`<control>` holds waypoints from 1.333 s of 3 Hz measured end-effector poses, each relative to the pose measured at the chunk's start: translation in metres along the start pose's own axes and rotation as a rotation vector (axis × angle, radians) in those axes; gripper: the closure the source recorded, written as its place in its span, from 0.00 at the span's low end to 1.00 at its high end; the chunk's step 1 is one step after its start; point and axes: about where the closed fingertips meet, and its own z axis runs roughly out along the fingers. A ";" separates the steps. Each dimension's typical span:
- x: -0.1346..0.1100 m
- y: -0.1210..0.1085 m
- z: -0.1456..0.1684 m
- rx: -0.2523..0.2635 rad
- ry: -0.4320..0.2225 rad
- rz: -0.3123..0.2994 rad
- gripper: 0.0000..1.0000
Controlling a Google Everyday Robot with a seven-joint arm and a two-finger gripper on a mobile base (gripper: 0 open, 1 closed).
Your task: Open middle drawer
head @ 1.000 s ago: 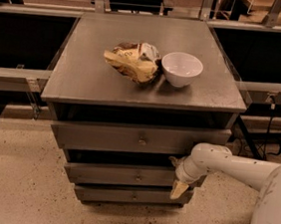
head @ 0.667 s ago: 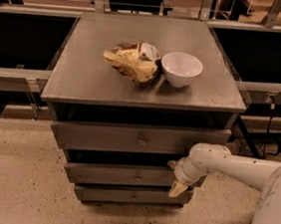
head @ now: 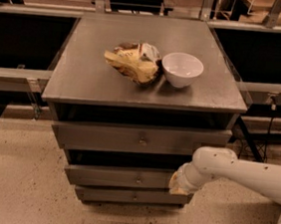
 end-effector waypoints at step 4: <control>0.005 0.010 0.005 -0.042 -0.006 0.012 0.00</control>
Offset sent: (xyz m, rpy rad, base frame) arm -0.0132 -0.0021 0.0046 0.0141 0.0159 0.0015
